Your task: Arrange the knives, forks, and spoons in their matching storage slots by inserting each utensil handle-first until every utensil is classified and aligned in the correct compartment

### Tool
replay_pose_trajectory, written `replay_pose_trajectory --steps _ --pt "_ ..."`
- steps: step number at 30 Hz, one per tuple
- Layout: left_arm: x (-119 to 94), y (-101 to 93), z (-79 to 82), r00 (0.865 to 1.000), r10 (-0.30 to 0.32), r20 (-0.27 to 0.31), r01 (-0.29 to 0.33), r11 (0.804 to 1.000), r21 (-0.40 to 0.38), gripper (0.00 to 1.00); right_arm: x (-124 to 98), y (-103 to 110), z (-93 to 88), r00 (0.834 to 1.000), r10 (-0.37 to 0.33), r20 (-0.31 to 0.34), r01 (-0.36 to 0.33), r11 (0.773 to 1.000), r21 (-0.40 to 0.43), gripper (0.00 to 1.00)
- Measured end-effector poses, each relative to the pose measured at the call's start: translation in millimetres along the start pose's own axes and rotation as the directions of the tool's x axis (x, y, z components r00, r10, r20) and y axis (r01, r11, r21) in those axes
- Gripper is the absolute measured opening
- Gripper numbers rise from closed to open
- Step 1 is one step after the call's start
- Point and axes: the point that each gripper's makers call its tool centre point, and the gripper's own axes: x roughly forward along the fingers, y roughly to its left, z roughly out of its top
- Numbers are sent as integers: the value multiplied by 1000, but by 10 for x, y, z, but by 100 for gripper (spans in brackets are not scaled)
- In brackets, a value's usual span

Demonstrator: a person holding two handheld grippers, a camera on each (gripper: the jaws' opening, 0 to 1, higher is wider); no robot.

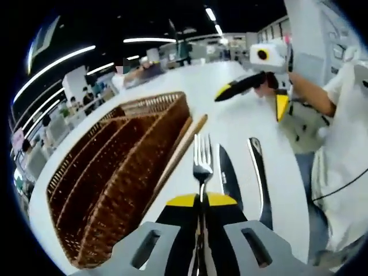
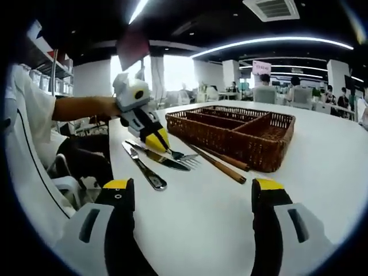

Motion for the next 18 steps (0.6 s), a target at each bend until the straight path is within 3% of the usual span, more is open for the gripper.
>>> replay_pose_trajectory --steps 3,5,6,12,18 --pt "-1 7 -27 1000 -12 17 14 992 -126 7 -4 -4 -3 1000 2 4 -2 1000 5 87" --pt "6 7 -33 999 -23 26 27 988 -154 9 -4 -2 -5 1000 4 6 -4 1000 9 87" --pt "10 -10 -24 998 -46 45 52 988 -144 10 -5 -2 -7 1000 4 7 -4 1000 10 87" --pt "55 -10 -11 996 -60 62 69 985 -157 10 -2 -9 -13 1000 6 11 -6 1000 17 86" --pt "111 21 -7 989 -73 130 91 986 -140 3 -7 -18 -20 1000 4 8 -4 1000 17 85"
